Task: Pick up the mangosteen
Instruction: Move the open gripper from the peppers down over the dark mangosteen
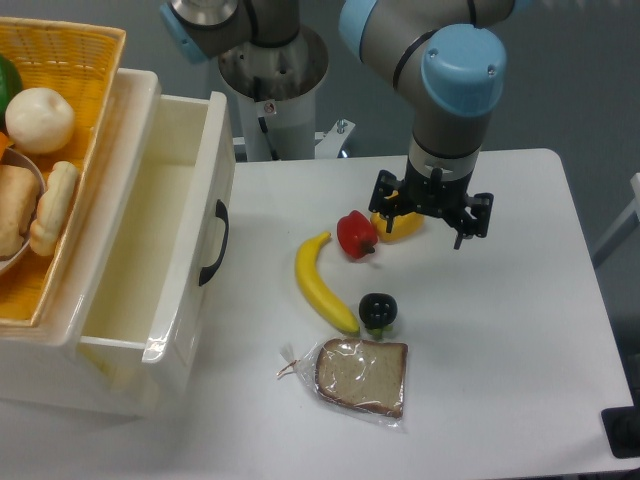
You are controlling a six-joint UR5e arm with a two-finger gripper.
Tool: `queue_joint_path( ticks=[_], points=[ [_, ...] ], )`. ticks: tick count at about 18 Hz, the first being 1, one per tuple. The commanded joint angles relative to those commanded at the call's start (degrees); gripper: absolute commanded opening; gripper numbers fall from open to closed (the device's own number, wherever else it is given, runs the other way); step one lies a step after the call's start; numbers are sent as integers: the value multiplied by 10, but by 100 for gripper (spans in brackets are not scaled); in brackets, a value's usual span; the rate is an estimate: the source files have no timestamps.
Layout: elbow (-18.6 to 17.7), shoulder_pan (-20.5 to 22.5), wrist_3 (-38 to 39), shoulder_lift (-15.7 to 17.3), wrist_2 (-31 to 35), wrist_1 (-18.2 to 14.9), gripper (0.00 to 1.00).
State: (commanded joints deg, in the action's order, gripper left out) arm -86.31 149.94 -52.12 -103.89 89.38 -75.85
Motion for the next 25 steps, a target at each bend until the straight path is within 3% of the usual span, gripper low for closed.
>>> queue_joint_path(
  ticks=[6,9,13,21,25],
  points=[
    [-3,-1,4,-4,3,0,100],
    [-33,3,8,-4,7,3,100],
    [-45,4,44,-10,7,12,100],
    [-46,4,190,-62,11,19,100],
    [-39,2,252,-108,10,68,100]
  ],
)
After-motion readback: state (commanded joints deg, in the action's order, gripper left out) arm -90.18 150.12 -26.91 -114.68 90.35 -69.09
